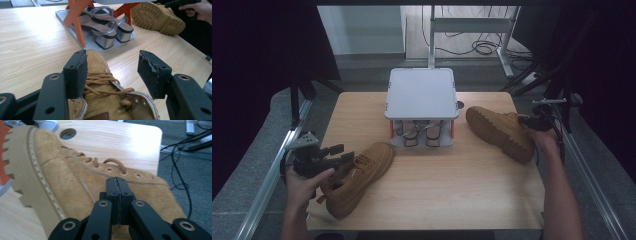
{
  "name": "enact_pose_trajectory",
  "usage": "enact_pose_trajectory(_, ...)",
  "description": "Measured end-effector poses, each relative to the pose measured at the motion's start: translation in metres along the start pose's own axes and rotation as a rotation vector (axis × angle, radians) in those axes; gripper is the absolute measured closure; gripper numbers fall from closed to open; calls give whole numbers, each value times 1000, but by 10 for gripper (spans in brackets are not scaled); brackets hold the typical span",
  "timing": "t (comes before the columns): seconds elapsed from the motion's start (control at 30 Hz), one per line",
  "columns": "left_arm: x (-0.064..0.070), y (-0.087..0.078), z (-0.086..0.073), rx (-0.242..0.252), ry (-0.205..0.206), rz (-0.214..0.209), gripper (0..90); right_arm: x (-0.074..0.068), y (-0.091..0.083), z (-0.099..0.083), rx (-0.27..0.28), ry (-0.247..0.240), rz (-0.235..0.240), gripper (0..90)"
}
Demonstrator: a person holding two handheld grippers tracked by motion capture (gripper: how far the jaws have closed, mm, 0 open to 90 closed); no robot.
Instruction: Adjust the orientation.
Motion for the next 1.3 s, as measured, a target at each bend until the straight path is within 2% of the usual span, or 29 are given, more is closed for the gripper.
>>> enact_pose_trajectory(0.27, 0, -1, 0, 2, 1, 0, 411, -9, 1, -6, -11, -29, 16, 900)
enact_pose_trajectory(0.37, 0, -2, 0, 5, -1, 1, 412, -12, 1, -8, -12, -51, -2, 900)
enact_pose_trajectory(0.73, -1, -3, 0, 7, -2, 4, 411, -14, 0, -10, -17, -45, -1, 900)
enact_pose_trajectory(0.87, -1, -3, -1, 3, -2, 5, 411, -8, -3, -3, -4, -33, 30, 900)
enact_pose_trajectory(0.97, -1, -2, -1, 2, -5, 8, 411, 0, -6, 4, 35, -28, -6, 899)
enact_pose_trajectory(1.03, -2, -1, -1, -1, -5, 11, 411, 10, -7, 9, 45, -7, -33, 896)
enact_pose_trajectory(1.1, -2, 0, -1, -5, -6, 13, 411, 21, -6, 13, 61, 33, -43, 855)
enact_pose_trajectory(1.17, -2, 0, -2, -8, -6, 17, 411, 30, -2, 15, 58, 56, -28, 787)
enact_pose_trajectory(1.23, -2, -1, -2, -7, -8, 20, 411, 37, 2, 15, 25, 68, -19, 752)
enact_pose_trajectory(1.3, -2, -1, -2, -7, -10, 25, 411, 41, 3, 16, 38, 77, -23, 711)
Point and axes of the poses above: each handheld gripper's, and its own axes: y roughly forward along the jaws, z roughly out of its top, x roughly to its right, the point moved 3 cm from there along y, roughly forward along the jaws, and after that the axes turned 10 degrees about y, right-handed, at the moved point
